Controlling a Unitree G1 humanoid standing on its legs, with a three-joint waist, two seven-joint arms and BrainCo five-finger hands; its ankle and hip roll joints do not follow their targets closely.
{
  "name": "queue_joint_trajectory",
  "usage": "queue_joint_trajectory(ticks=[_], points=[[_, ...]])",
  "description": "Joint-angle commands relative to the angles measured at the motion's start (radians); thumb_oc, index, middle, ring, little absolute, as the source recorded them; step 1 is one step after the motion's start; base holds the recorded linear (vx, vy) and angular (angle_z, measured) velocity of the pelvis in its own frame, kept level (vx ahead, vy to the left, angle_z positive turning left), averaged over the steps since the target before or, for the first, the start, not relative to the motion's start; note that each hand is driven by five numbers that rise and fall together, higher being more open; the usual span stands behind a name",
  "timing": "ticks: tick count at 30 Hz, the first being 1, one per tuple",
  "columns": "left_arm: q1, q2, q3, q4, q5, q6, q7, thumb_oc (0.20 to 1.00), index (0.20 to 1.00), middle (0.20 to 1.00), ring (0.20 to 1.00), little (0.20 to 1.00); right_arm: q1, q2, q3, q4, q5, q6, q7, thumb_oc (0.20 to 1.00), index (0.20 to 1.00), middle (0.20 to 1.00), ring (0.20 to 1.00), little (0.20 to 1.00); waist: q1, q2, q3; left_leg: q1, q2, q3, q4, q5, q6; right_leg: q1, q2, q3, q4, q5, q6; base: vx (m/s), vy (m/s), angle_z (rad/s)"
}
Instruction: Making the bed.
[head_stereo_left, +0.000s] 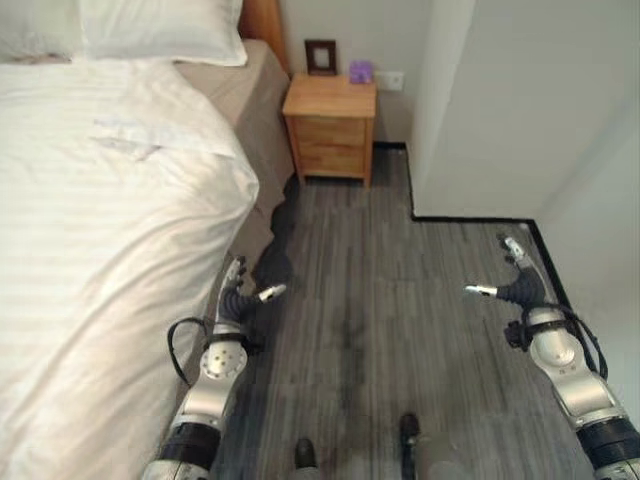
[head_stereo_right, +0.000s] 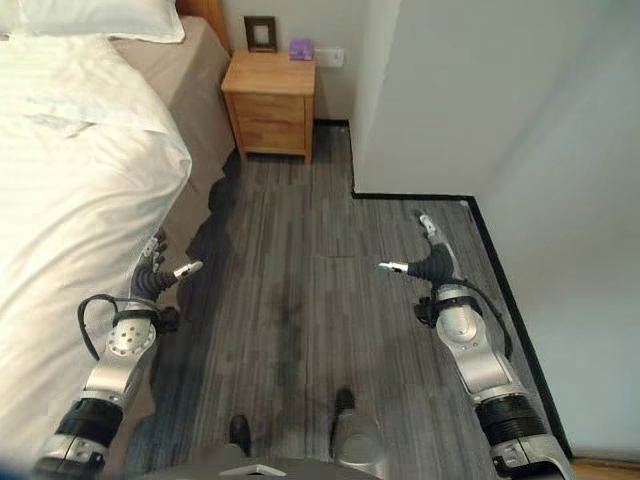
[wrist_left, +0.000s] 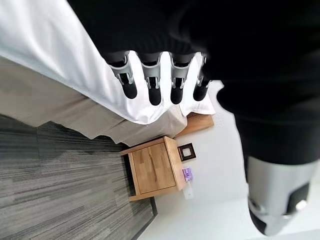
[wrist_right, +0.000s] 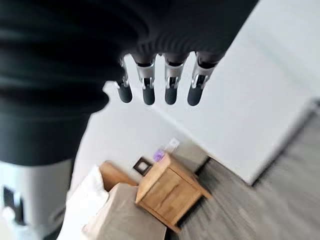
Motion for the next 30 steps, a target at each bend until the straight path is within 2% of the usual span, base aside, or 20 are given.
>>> queue_joint_trajectory(ticks=[1, 2, 4, 5, 6, 8, 10, 12, 15, 16, 17, 18, 19, 20, 22, 23, 25, 27, 29, 30], points=[[-0.009, 0.029, 0.023, -0.027, -0.013, -0.060, 0.026, 1.000, 1.000, 1.000, 1.000, 1.000, -0.004, -0.041, -0.021, -0.092, -0.092, -0.045, -0.044, 1.000, 1.000, 1.000, 1.000, 1.000, 0.035, -0.059, -0.011, 0.027, 0.000, -0.026, 0.597, 0.104, 0.061, 0.065, 0.002, 0.018, -0.227, 0.082, -0.006, 0.29, -0.270, 0.19], [-0.010, 0.030, 0.023, -0.027, -0.013, -0.060, 0.026, 1.000, 1.000, 1.000, 1.000, 1.000, -0.003, -0.039, -0.022, -0.093, -0.092, -0.044, -0.043, 1.000, 1.000, 1.000, 1.000, 1.000, 0.033, -0.063, -0.014, 0.017, -0.005, -0.029, 0.602, 0.106, 0.063, 0.059, -0.004, 0.016, -0.228, 0.084, -0.005, 0.52, -0.322, 0.07], [0.022, 0.017, 0.026, -0.039, -0.008, -0.058, 0.030, 1.000, 1.000, 1.000, 1.000, 1.000, -0.006, -0.049, -0.011, -0.107, -0.103, -0.040, -0.029, 1.000, 1.000, 1.000, 1.000, 1.000, 0.082, -0.084, 0.020, -0.104, -0.129, -0.057, 0.720, -0.009, 0.088, 0.122, -0.004, 0.058, -0.235, 0.051, -0.011, 0.50, -0.090, -0.48], [0.040, -0.001, 0.029, -0.058, 0.000, -0.058, 0.029, 1.000, 1.000, 1.000, 1.000, 1.000, -0.010, -0.048, -0.008, -0.123, -0.114, -0.039, -0.024, 1.000, 1.000, 1.000, 1.000, 1.000, 0.122, -0.091, 0.032, -0.204, -0.193, -0.030, 0.657, -0.058, 0.093, 0.165, -0.007, 0.082, -0.239, 0.019, 0.002, 0.44, -0.039, -0.80], [0.040, -0.001, 0.029, -0.058, 0.000, -0.058, 0.029, 1.000, 1.000, 1.000, 1.000, 1.000, -0.009, -0.047, -0.008, -0.123, -0.114, -0.039, -0.024, 1.000, 1.000, 1.000, 1.000, 1.000, 0.123, -0.093, 0.032, -0.203, -0.194, -0.028, 0.655, -0.056, 0.094, 0.164, -0.008, 0.083, -0.239, 0.019, 0.002, 0.49, 0.013, -0.92], [0.051, -0.013, 0.020, -0.072, 0.003, -0.057, 0.018, 1.000, 1.000, 1.000, 1.000, 1.000, -0.004, -0.042, -0.006, -0.116, -0.112, -0.042, -0.033, 1.000, 1.000, 1.000, 1.000, 1.000, 0.142, -0.092, 0.031, -0.223, -0.219, 0.011, 0.467, -0.076, 0.116, 0.200, -0.008, 0.098, -0.239, -0.013, 0.011, 0.51, 0.082, -0.79], [0.070, -0.008, 0.013, -0.101, 0.013, -0.054, -0.002, 1.000, 1.000, 1.000, 1.000, 1.000, 0.000, -0.046, -0.004, -0.103, -0.109, -0.044, -0.040, 1.000, 1.000, 1.000, 1.000, 1.000, 0.170, -0.069, 0.025, -0.258, -0.221, 0.043, 0.130, 0.065, 0.102, 0.284, 0.033, 0.110, -0.242, -0.081, 0.013, 0.74, 0.149, 0.02], [0.058, 0.001, -0.002, -0.108, 0.020, -0.048, -0.015, 1.000, 1.000, 1.000, 1.000, 1.000, -0.006, -0.052, -0.006, -0.089, -0.109, -0.041, -0.050, 1.000, 1.000, 1.000, 1.000, 1.000, 0.181, -0.066, 0.035, -0.319, -0.170, 0.109, -0.016, 0.105, 0.081, 0.350, 0.037, 0.092, -0.241, -0.133, 0.018, 0.59, 0.143, -0.10], [0.039, 0.026, -0.003, -0.114, 0.040, -0.037, -0.026, 1.000, 1.000, 1.000, 1.000, 1.000, -0.019, -0.049, -0.003, -0.083, -0.120, -0.037, -0.046, 1.000, 1.000, 1.000, 1.000, 1.000, 0.181, -0.094, 0.014, -0.372, -0.094, 0.248, -0.058, 0.087, 0.091, 0.447, 0.007, 0.056, -0.228, -0.188, 0.060, 0.93, 0.286, -0.09], [0.054, 0.035, 0.008, -0.123, 0.047, -0.036, -0.033, 1.000, 1.000, 1.000, 1.000, 1.000, -0.006, -0.040, 0.000, -0.091, -0.129, -0.036, -0.035, 1.000, 1.000, 1.000, 1.000, 1.000, 0.188, -0.106, -0.004, -0.355, -0.094, 0.280, -0.058, 0.129, 0.092, 0.466, -0.012, 0.057, -0.207, -0.184, 0.078, 0.85, 0.259, -0.08], [0.067, 0.041, 0.016, -0.128, 0.058, -0.033, -0.036, 1.000, 1.000, 1.000, 1.000, 1.000, 0.006, -0.031, 0.002, -0.098, -0.142, -0.034, -0.024, 1.000, 1.000, 1.000, 1.000, 1.000, 0.197, -0.120, -0.022, -0.339, -0.104, 0.280, -0.058, 0.169, 0.100, 0.458, -0.033, 0.071, -0.160, -0.167, 0.093, 1.06, 0.349, -0.04], [0.075, 0.046, 0.015, -0.123, 0.054, -0.031, -0.036, 1.000, 1.000, 1.000, 1.000, 1.000, 0.013, -0.020, 0.018, -0.098, -0.164, -0.038, -0.014, 1.000, 1.000, 1.000, 1.000, 1.000, 0.214, -0.151, -0.038, -0.297, -0.139, 0.273, -0.047, 0.183, 0.125, 0.423, -0.082, 0.060, 0.004, -0.045, 0.160, 0.77, 0.273, 0.10], [0.075, 0.047, 0.015, -0.123, 0.054, -0.031, -0.036, 1.000, 1.000, 1.000, 1.000, 1.000, 0.013, -0.019, 0.018, -0.098, -0.165, -0.037, -0.014, 1.000, 1.000, 1.000, 1.000, 1.000, 0.215, -0.154, -0.039, -0.297, -0.143, 0.276, -0.047, 0.182, 0.127, 0.419, -0.086, 0.062, 0.010, -0.049, 0.162, 0.93, 0.416, -0.07], [0.059, 0.062, 0.008, -0.121, 0.053, -0.026, -0.024, 1.000, 1.000, 1.000, 1.000, 1.000, -0.015, -0.006, 0.045, -0.081, -0.180, -0.022, -0.009, 1.000, 1.000, 1.000, 1.000, 1.000, 0.206, -0.164, -0.024, -0.220, -0.183, 0.270, -0.041, 0.142, 0.160, 0.341, -0.129, 0.077, 0.262, 0.183, 0.207, 0.65, 0.343, 0.17], [0.039, 0.087, 0.026, -0.133, 0.053, -0.029, -0.006, 1.000, 1.000, 1.000, 1.000, 1.000, -0.055, 0.005, 0.070, -0.093, -0.185, -0.026, -0.012, 1.000, 1.000, 1.000, 1.000, 1.000, 0.189, -0.143, -0.003, -0.123, -0.187, 0.262, -0.051, 0.094, 0.190, 0.219, -0.143, 0.088, 0.430, 0.263, 0.203, 0.91, 0.363, 0.28], [0.011, 0.112, 0.060, -0.143, 0.037, -0.039, 0.021, 1.000, 1.000, 1.000, 1.000, 1.000, -0.083, 0.004, 0.081, -0.133, -0.174, -0.032, -0.009, 1.000, 1.000, 1.000, 1.000, 1.000, 0.152, -0.126, 0.014, -0.025, -0.192, 0.211, -0.058, 0.019, 0.192, 0.099, -0.185, 0.028, 0.392, 0.154, 0.148, 1.05, 0.214, 0.48], [0.009, 0.119, 0.083, -0.145, 0.019, -0.049, 0.031, 1.000, 1.000, 1.000, 1.000, 1.000, -0.100, 0.013, 0.078, -0.157, -0.143, -0.034, 0.001, 1.000, 1.000, 1.000, 1.000, 1.000, 0.123, -0.125, 0.020, 0.033, -0.199, 0.153, -0.058, -0.025, 0.178, 0.040, -0.154, 0.010, 0.254, 0.060, 0.126, 0.87, 0.059, 1.40], [0.009, 0.115, 0.088, -0.146, 0.014, -0.052, 0.033, 1.000, 1.000, 1.000, 1.000, 1.000, -0.107, 0.018, 0.079, -0.160, -0.133, -0.033, 0.001, 1.000, 1.000, 1.000, 1.000, 1.000, 0.112, -0.128, 0.022, 0.044, -0.200, 0.138, -0.058, -0.033, 0.171, 0.045, -0.139, 0.006, 0.169, 0.049, 0.126, 0.37, -0.046, 1.55], [0.002, 0.108, 0.104, -0.131, 0.001, -0.057, 0.045, 1.000, 1.000, 1.000, 1.000, 1.000, -0.127, 0.035, 0.078, -0.168, -0.116, -0.026, -0.004, 1.000, 1.000, 1.000, 1.000, 1.000, 0.094, -0.137, 0.025, 0.106, -0.216, 0.053, -0.058, -0.091, 0.144, 0.007, -0.066, 0.082, -0.088, 0.034, 0.125, 0.77, -0.132, 1.37], [-0.006, 0.109, 0.108, -0.122, 0.007, -0.056, 0.049, 1.000, 1.000, 1.000, 1.000, 1.000, -0.127, 0.040, 0.069, -0.171, -0.112, -0.026, -0.008, 1.000, 1.000, 1.000, 1.000, 1.000, 0.089, -0.137, 0.028, 0.127, -0.215, 0.010, -0.058, -0.108, 0.136, -0.021, -0.056, 0.126, -0.162, 0.057, 0.133, 0.85, -0.165, 1.60]])
